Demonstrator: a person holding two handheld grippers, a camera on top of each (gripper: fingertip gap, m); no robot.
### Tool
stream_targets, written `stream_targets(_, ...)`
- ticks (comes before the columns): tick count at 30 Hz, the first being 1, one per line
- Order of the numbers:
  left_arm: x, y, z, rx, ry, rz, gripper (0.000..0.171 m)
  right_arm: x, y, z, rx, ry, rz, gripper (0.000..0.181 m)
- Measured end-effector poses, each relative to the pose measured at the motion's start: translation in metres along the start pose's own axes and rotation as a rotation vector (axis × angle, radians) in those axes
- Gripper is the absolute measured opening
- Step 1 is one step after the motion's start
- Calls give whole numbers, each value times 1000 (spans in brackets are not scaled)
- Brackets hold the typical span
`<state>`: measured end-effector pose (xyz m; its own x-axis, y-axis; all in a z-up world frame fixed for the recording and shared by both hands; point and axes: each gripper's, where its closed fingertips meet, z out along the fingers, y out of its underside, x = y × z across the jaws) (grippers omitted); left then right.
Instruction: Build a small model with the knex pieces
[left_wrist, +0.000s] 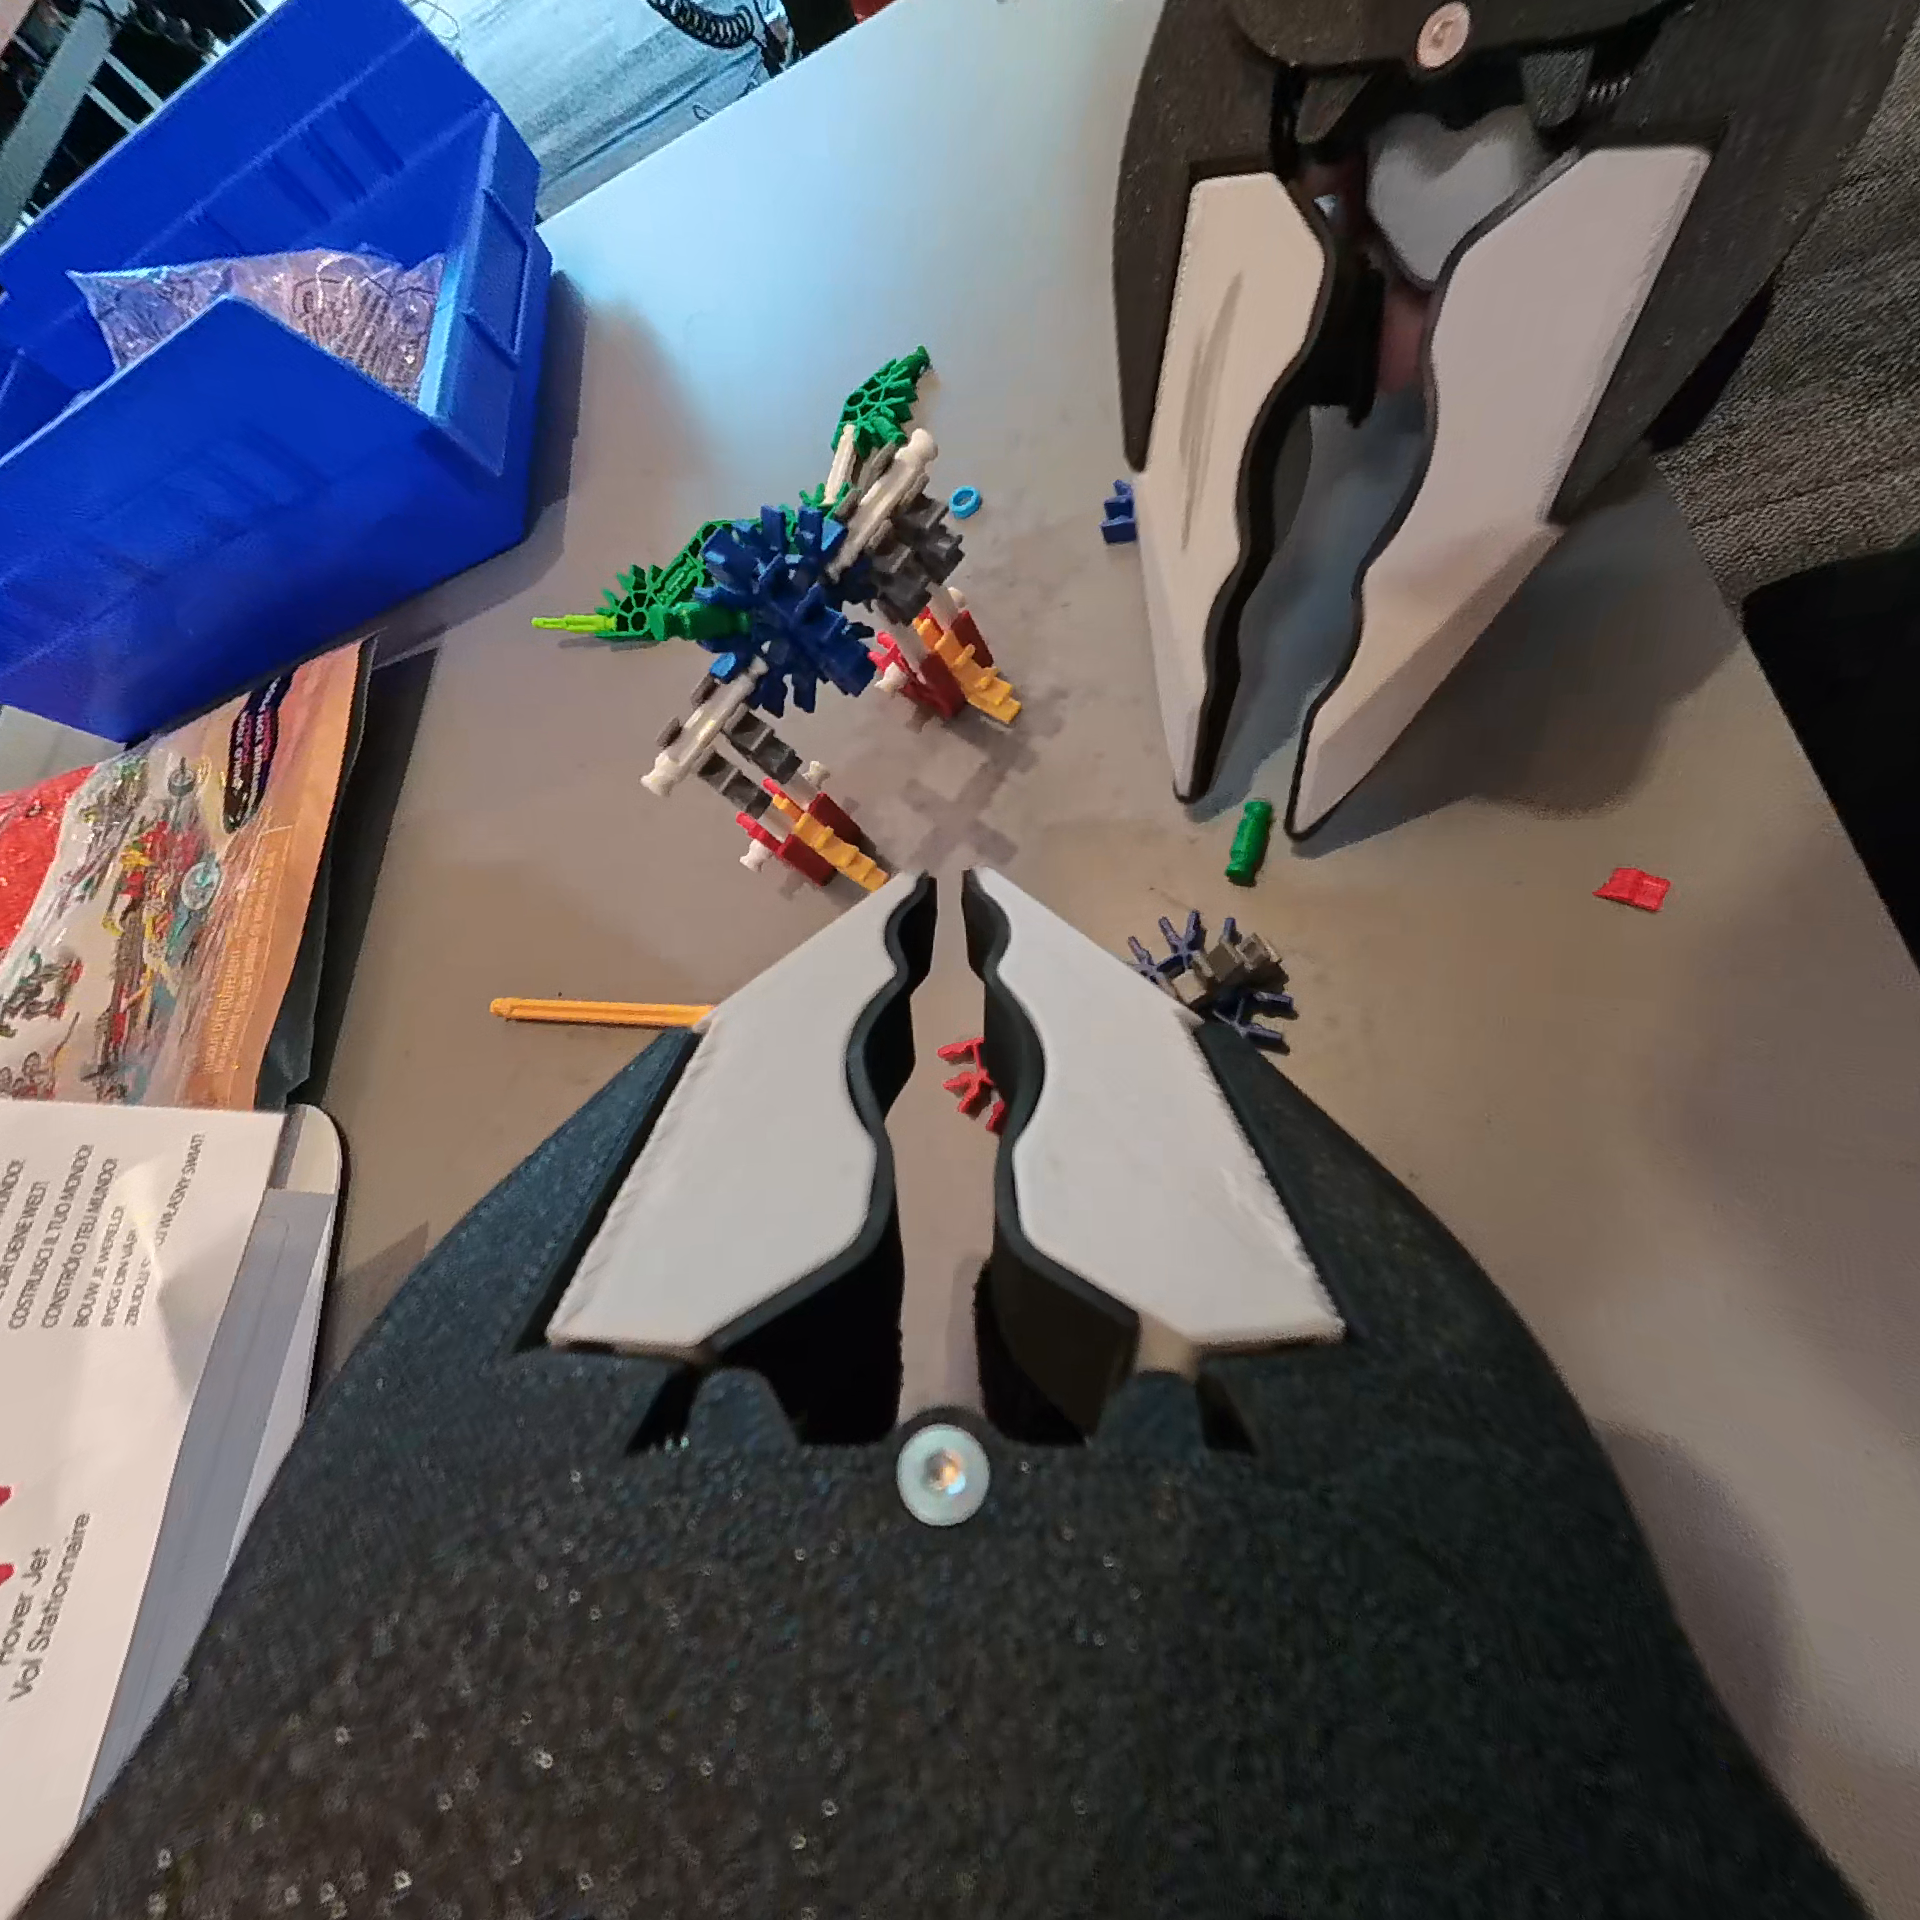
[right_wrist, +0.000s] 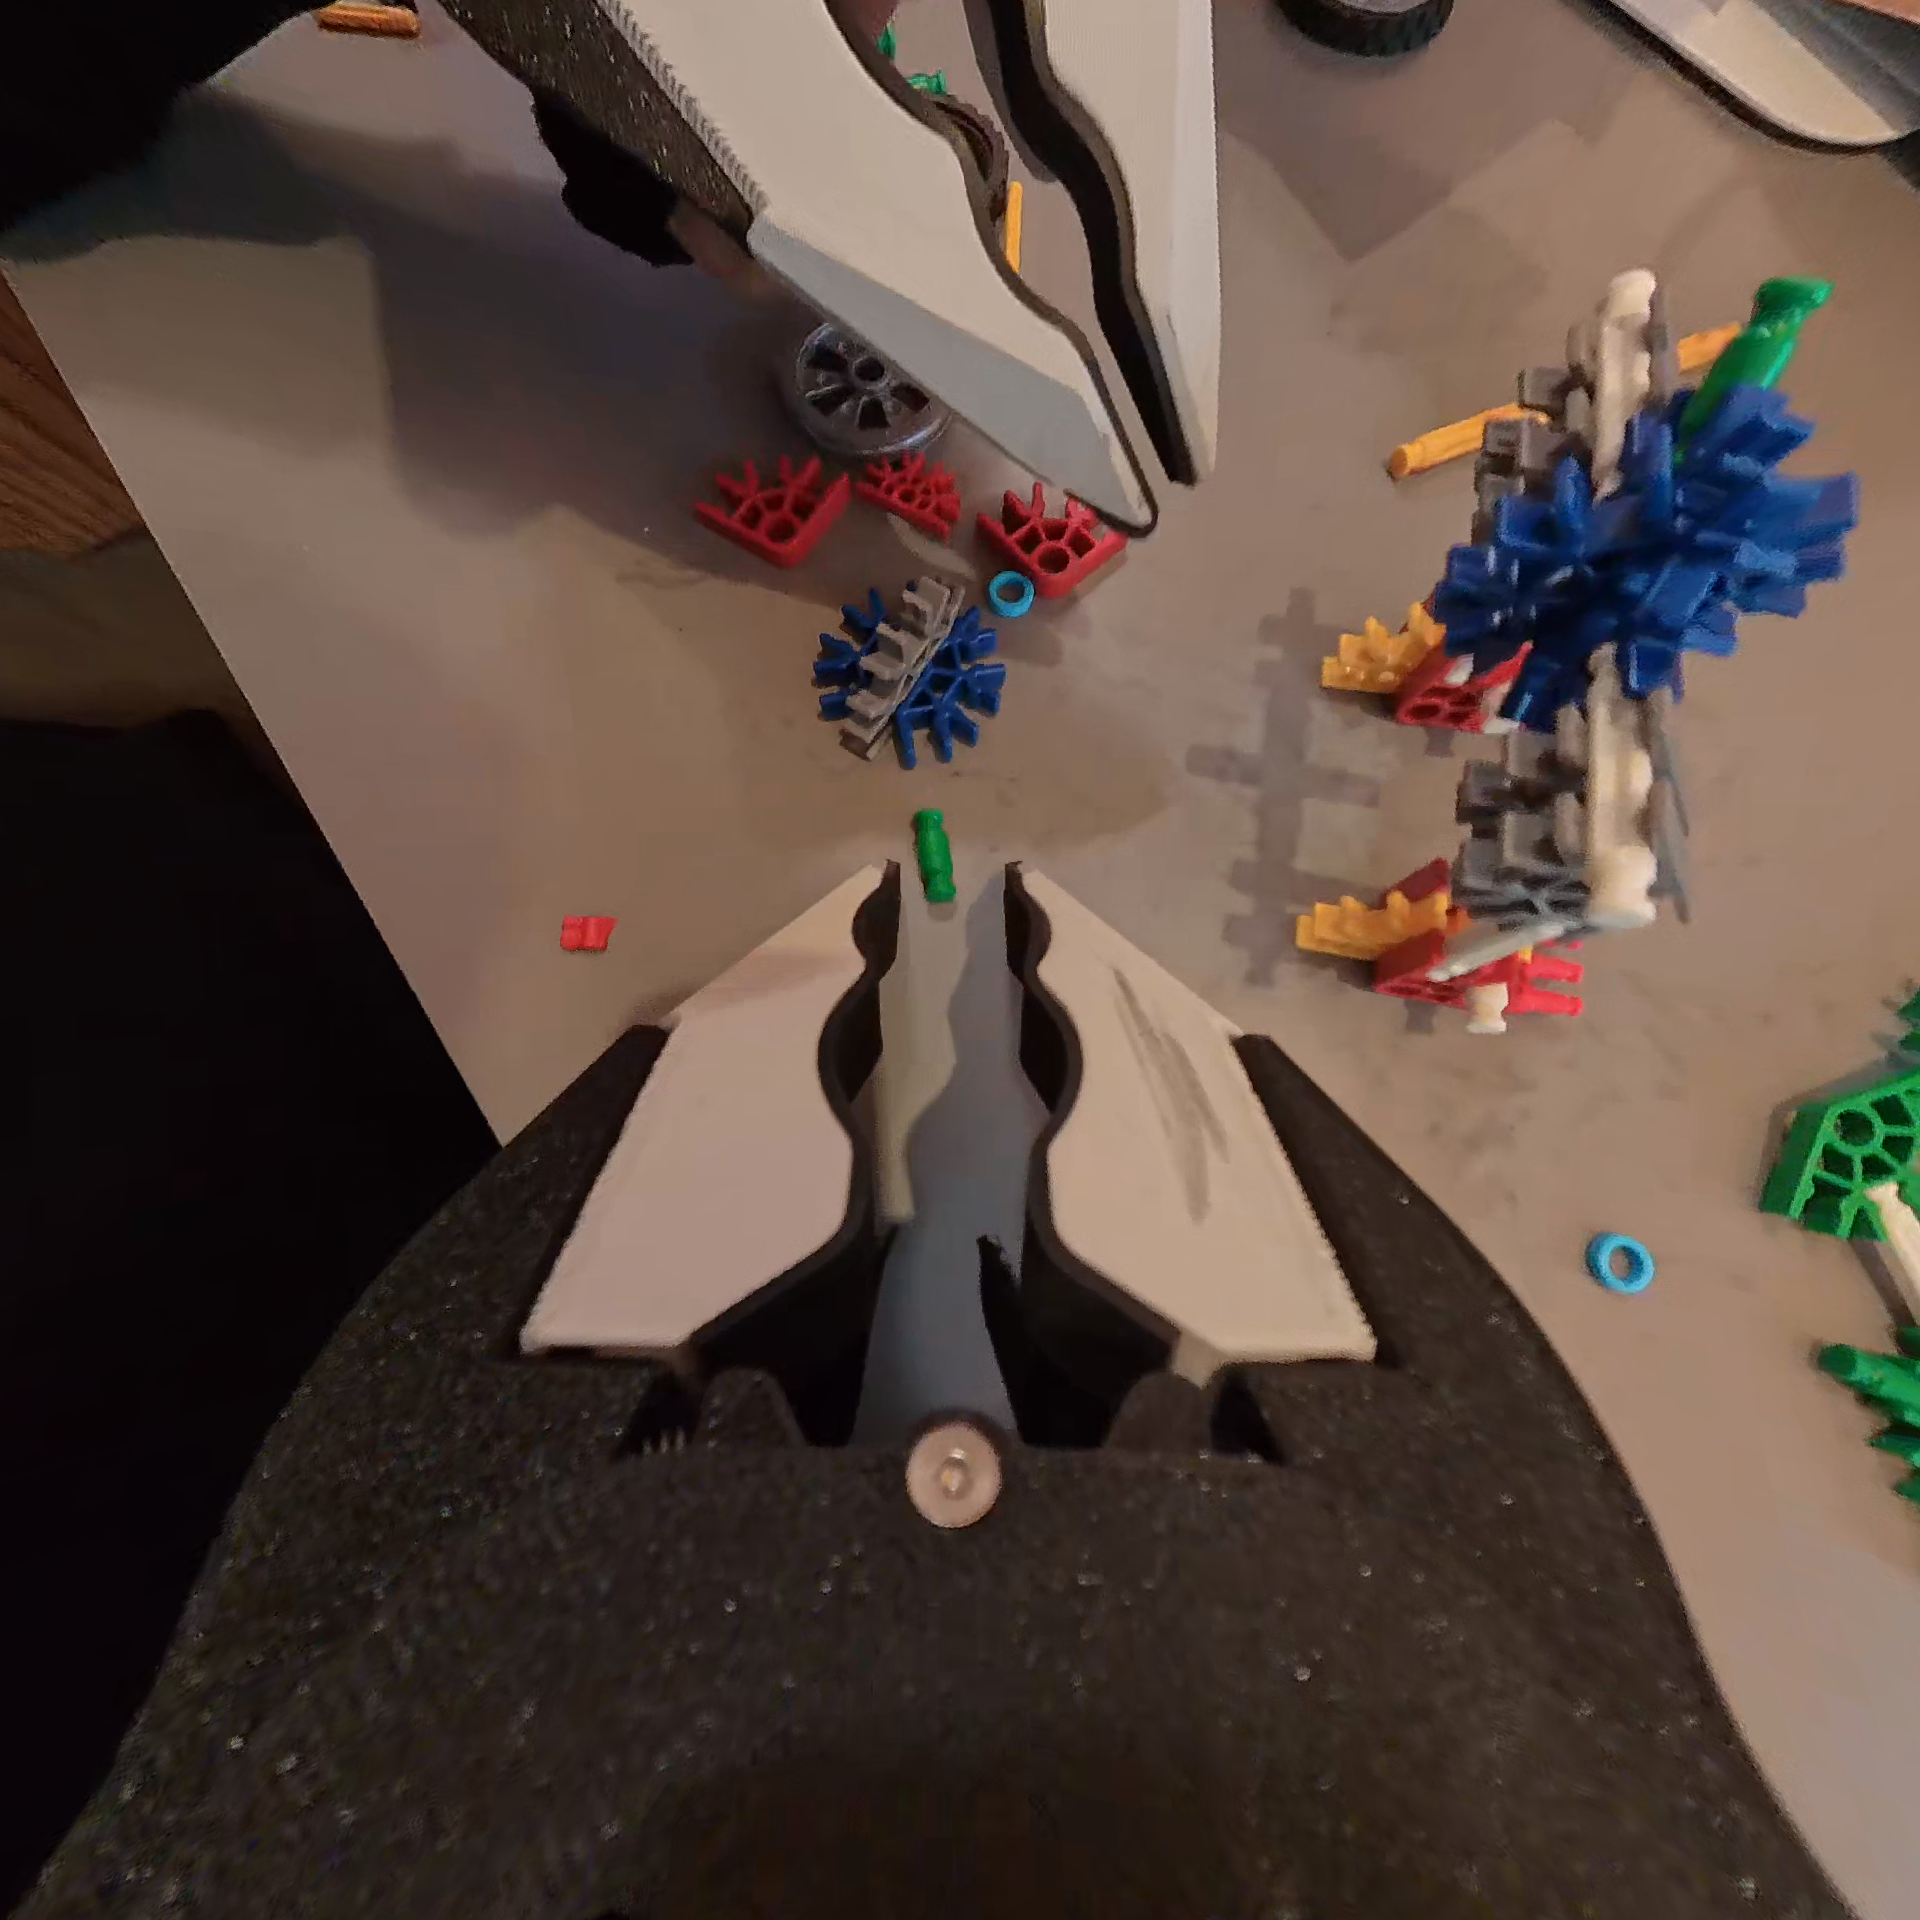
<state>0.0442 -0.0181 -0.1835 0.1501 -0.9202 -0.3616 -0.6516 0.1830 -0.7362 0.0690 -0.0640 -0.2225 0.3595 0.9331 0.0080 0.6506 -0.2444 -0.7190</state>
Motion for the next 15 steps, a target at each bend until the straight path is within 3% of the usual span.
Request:
stream_targets(3,-2,-1,-1,9,-17,2,5,-2,-3,7,-13,-8,-27,6)
stream_targets(7,-15,-11,-7,59,-85,11,9,1,-6,4,13,-34,7,5)
stream_targets(11,-31,-32,-13,128,-159,48,24,20,-24,-24,134,23,60,5)
stream_targets(15,-41,-45,-7,116,-120,78,41,46,-37,-55,156,147,20,5)
